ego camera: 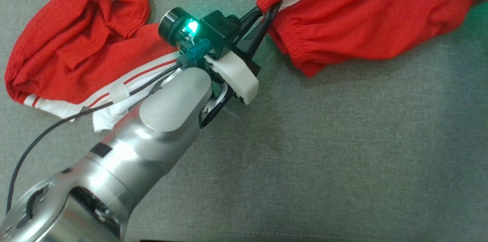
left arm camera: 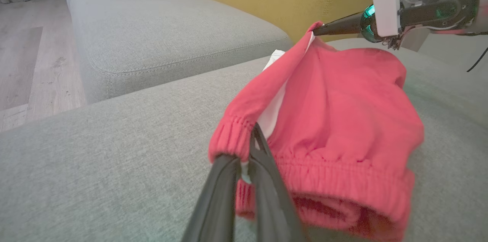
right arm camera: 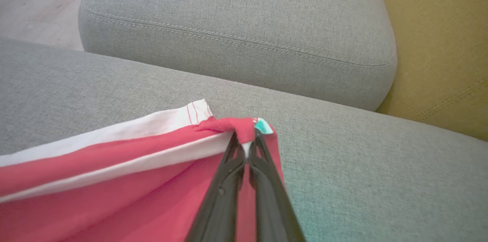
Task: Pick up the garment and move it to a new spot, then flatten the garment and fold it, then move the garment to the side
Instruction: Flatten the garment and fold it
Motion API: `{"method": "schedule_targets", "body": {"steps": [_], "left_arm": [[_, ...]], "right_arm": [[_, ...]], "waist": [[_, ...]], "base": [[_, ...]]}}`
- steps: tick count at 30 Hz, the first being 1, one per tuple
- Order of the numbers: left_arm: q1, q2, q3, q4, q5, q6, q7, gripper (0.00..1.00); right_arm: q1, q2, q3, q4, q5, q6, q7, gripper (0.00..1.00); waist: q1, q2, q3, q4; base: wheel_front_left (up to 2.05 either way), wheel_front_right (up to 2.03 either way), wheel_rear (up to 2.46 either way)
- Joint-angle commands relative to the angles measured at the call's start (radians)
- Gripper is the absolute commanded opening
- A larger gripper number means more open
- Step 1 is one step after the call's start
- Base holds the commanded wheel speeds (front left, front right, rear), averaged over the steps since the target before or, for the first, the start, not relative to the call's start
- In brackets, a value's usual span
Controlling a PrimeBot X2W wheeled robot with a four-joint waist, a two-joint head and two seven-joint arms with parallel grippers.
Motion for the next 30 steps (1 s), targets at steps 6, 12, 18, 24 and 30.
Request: {"method": "schedule_targets", "body": {"steps": [6, 12, 18, 24, 30], "left_arm": [[-0.049, -0.011, 0.034, 0.031, 0.009, 0.016, -0.019, 0.87], [-0.039, -0.015, 0.063, 0.063, 0.006, 0.043, -0.033, 1.00], [0.021, 0.037, 0.129, 0.054, 0.006, 0.083, -0.040, 1.00], [0.112, 0.114, 0.225, -0.055, 0.042, 0.147, -0.040, 1.00], [0.255, 0.197, 0.371, -0.293, 0.163, 0.252, -0.040, 1.00]], "right_arm": [[-0.052, -0.006, -0.017, 0.054, 0.009, -0.001, -0.048, 1.00], [-0.065, -0.004, -0.045, 0.097, 0.020, -0.001, -0.128, 1.00], [0.015, 0.024, -0.062, 0.068, 0.110, -0.001, -0.204, 1.00], [0.141, 0.047, -0.039, -0.035, 0.201, -0.001, -0.305, 1.00], [0.288, 0.083, -0.028, -0.195, 0.263, -0.001, -0.399, 1.00]], "waist": [[0.0000, 0.0001, 0.009, 0.025], [0.0000, 0.0001, -0.018, 0.027], [0.0000, 0.0001, -0.108, -0.001], [0.0000, 0.0001, -0.204, -0.044], [0.0000, 0.0001, -0.276, -0.089]], "base": [[0.00, 0.00, 0.00], [0.00, 0.00, 0.00], [0.00, 0.00, 0.00], [0.00, 0.00, 0.00], [0.00, 0.00, 0.00]]}}
